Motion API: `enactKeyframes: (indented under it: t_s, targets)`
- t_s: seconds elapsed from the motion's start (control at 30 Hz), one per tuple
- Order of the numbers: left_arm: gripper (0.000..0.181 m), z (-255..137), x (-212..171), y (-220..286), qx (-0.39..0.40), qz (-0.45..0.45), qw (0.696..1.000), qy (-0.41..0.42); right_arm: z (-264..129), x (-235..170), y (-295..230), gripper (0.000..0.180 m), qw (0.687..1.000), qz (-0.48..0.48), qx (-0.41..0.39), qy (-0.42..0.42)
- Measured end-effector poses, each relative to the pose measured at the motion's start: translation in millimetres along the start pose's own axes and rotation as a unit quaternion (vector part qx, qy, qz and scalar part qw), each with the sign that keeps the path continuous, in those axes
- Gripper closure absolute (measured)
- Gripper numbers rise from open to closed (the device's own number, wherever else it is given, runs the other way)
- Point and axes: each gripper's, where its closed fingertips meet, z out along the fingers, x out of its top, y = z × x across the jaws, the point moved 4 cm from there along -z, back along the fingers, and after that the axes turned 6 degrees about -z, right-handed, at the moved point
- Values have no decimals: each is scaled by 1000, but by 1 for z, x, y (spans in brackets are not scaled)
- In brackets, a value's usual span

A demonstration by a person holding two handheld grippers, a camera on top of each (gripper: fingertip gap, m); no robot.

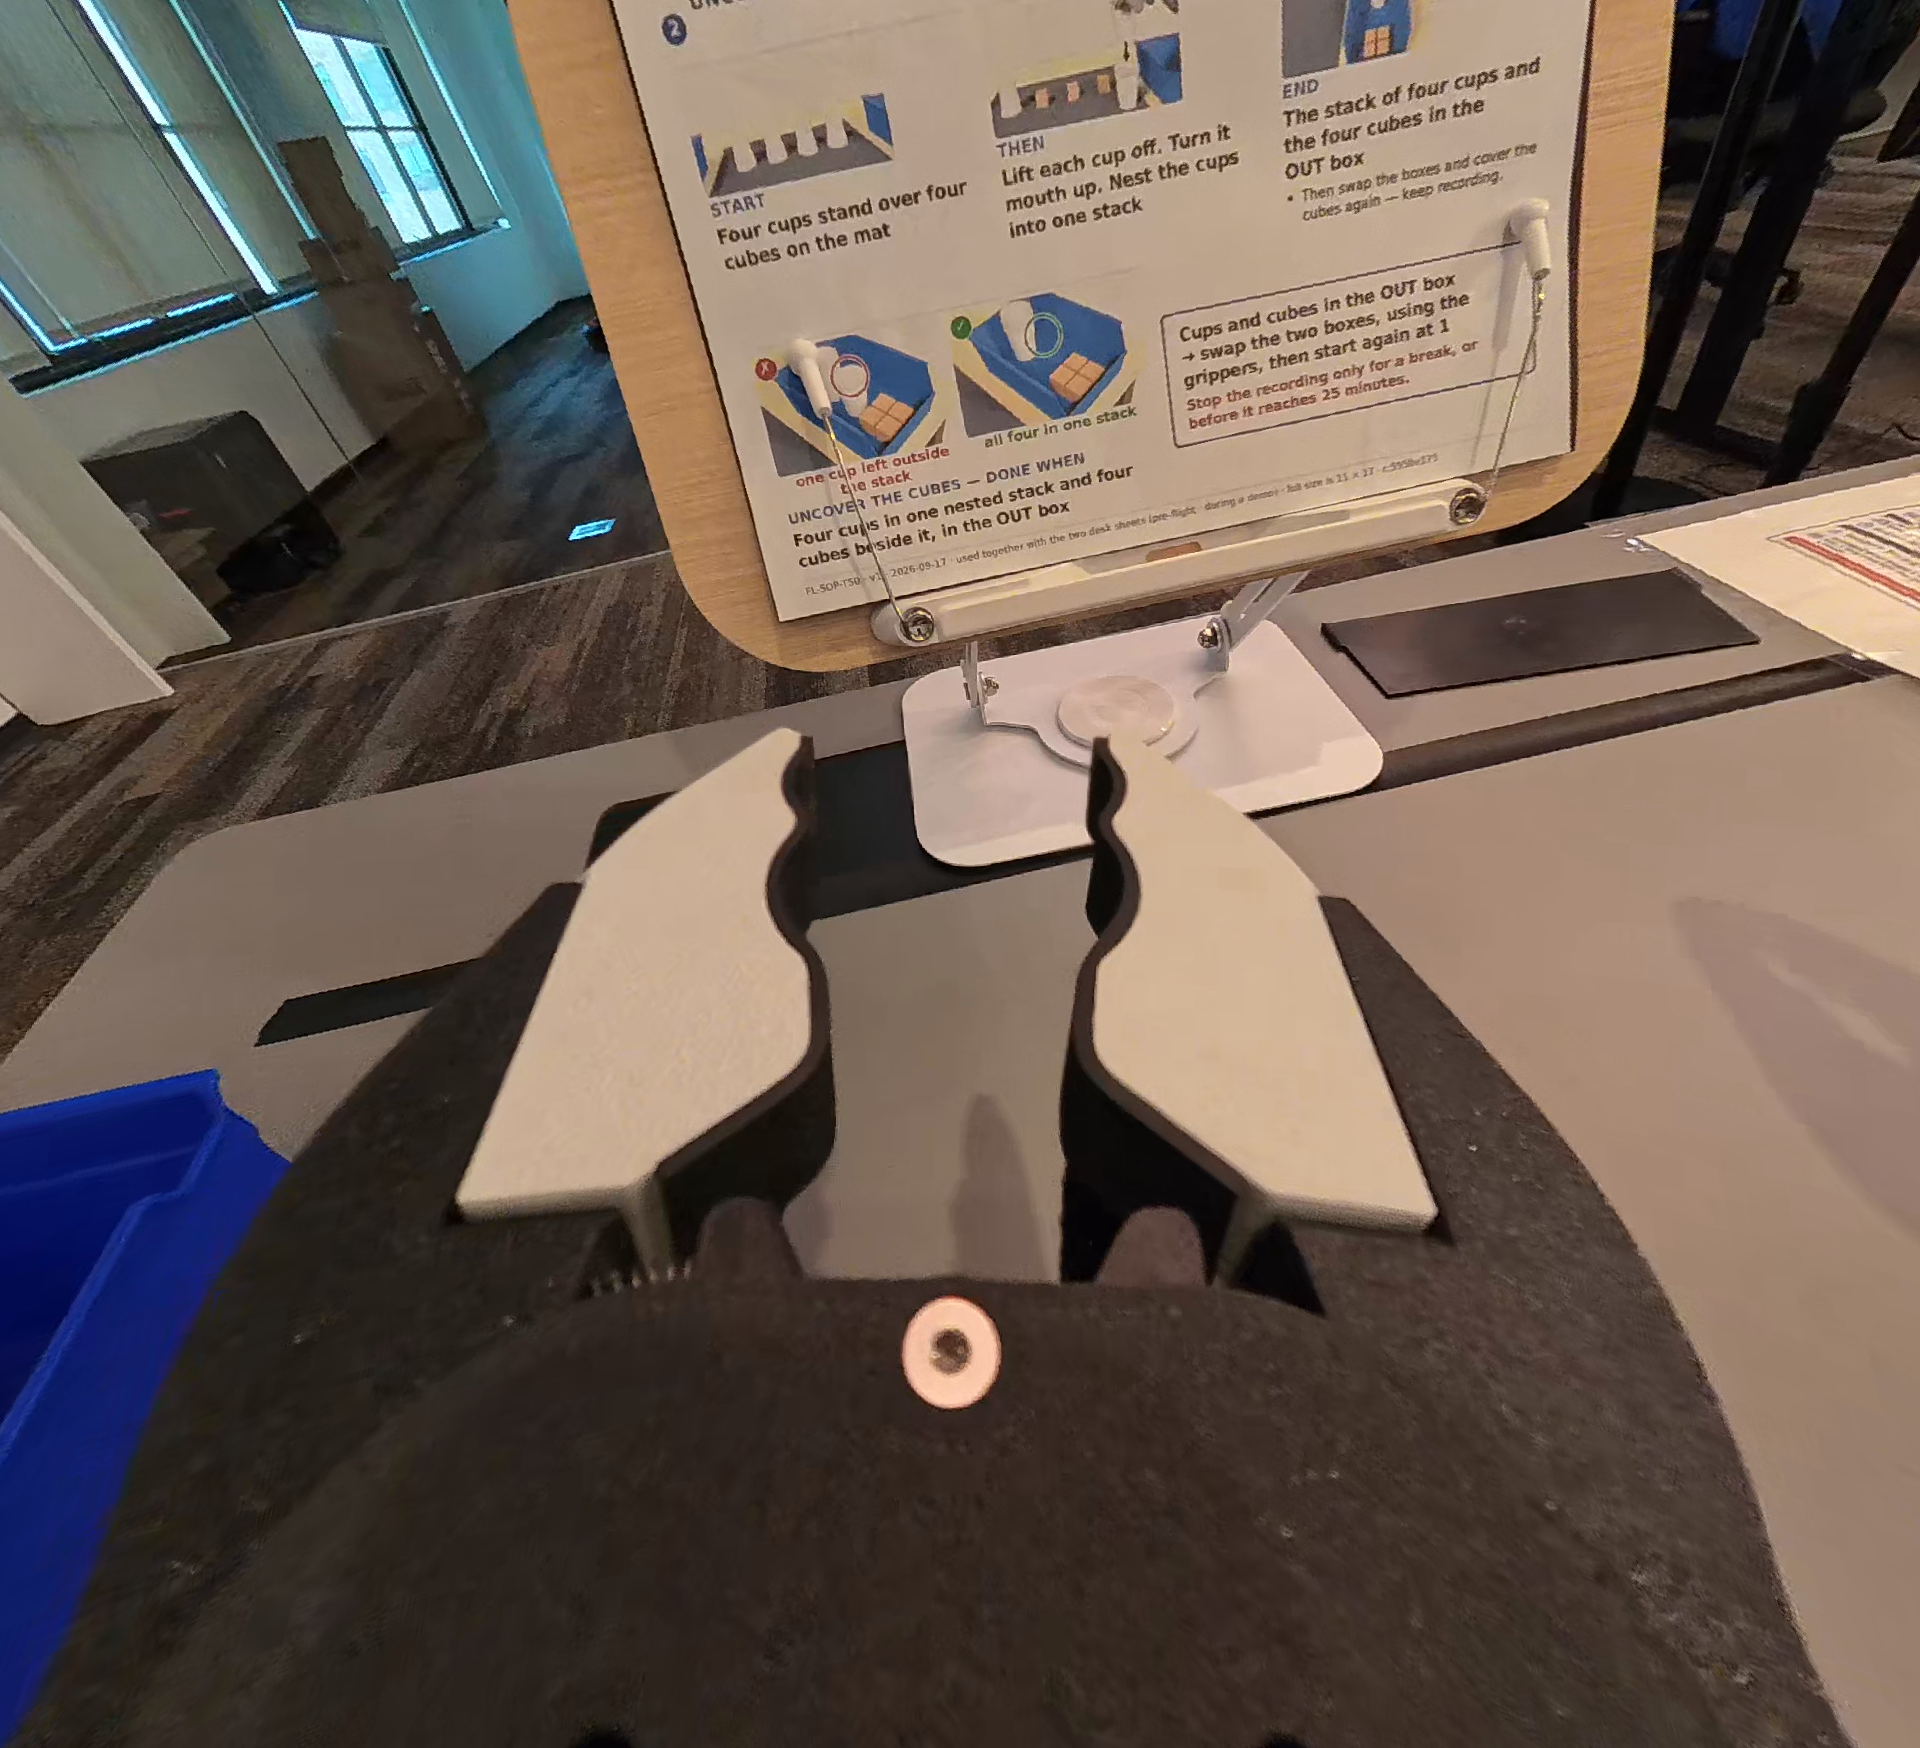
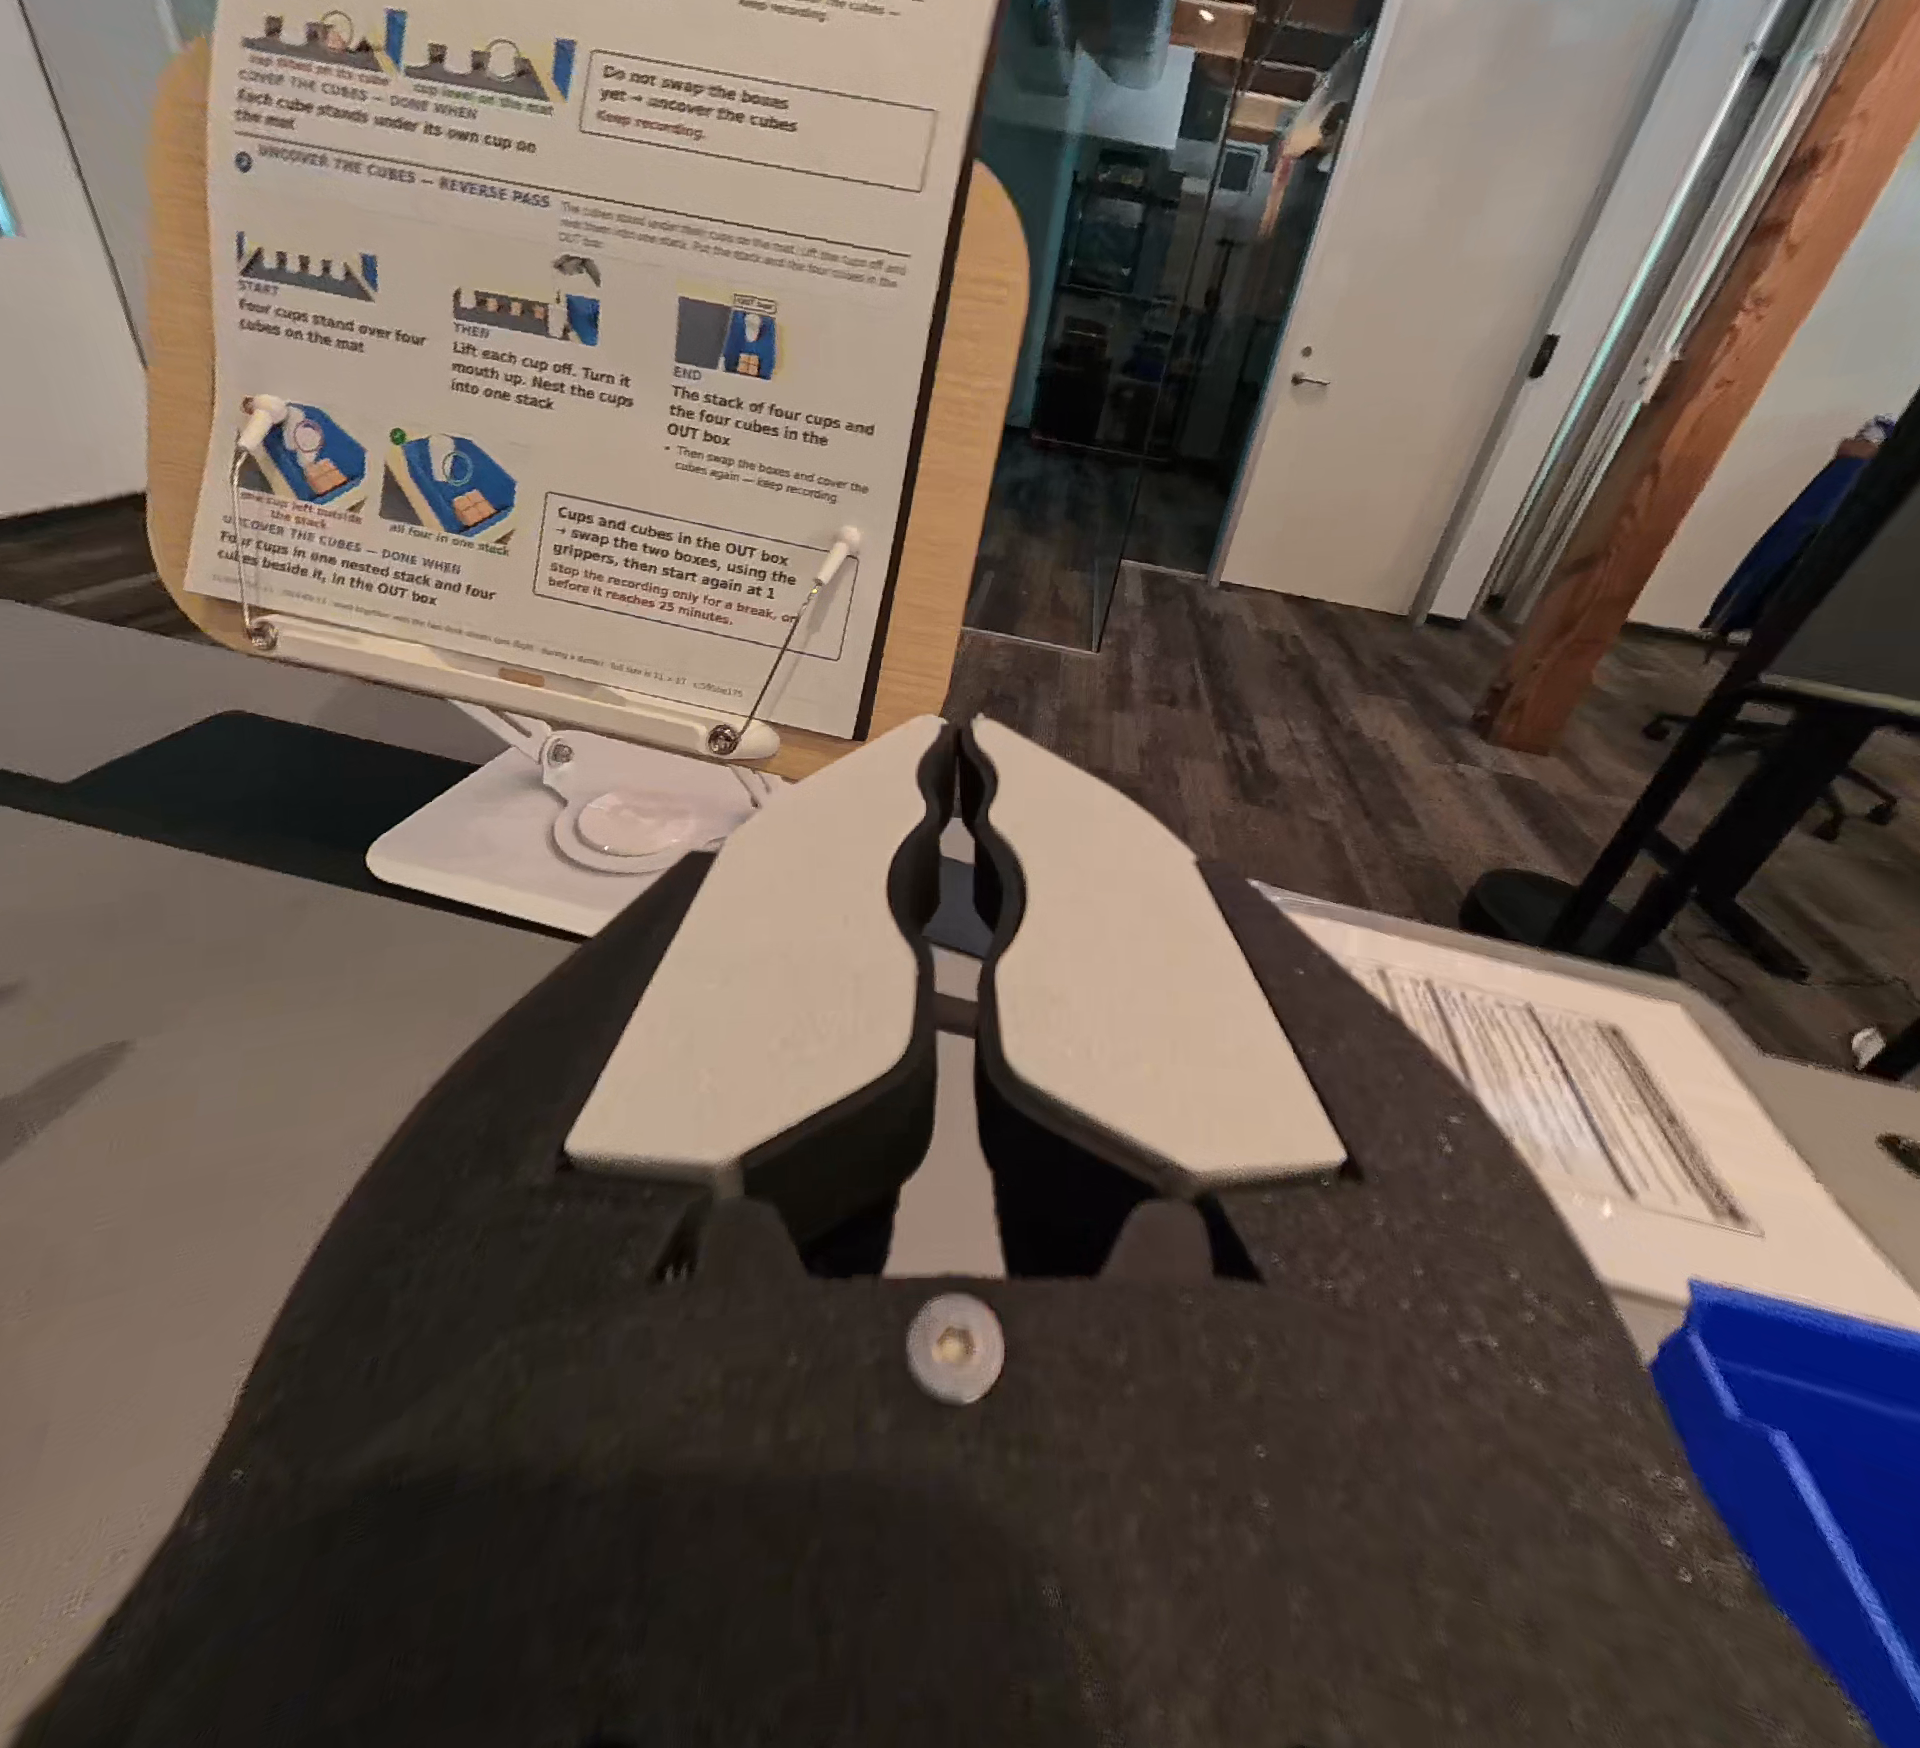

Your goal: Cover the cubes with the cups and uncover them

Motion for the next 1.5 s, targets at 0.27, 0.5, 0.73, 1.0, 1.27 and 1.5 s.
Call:
enactKeyframes:
  t_s: [0.27,0.5,0.73,1.0,1.27,1.5]
  targets:
    - [132,1,-1,0,-5,3,1000,2,7,-18,-6,180,997,-49,14,-50]
    - [139,-2,-2,-1,-24,14,1000,13,9,-32,-10,159,994,-65,45,-71]
    - [146,-11,4,-3,-38,27,999,22,9,-40,0,159,994,-8,63,-89]
    - [146,-42,31,-22,-35,14,999,34,5,-41,11,165,991,30,101,-88]
    - [148,-99,32,-73,-33,-21,999,17,5,-50,19,166,990,-1,95,-100]
    - [147,-158,13,-136,30,30,998,-45,6,-50,13,166,988,-15,112,-106]
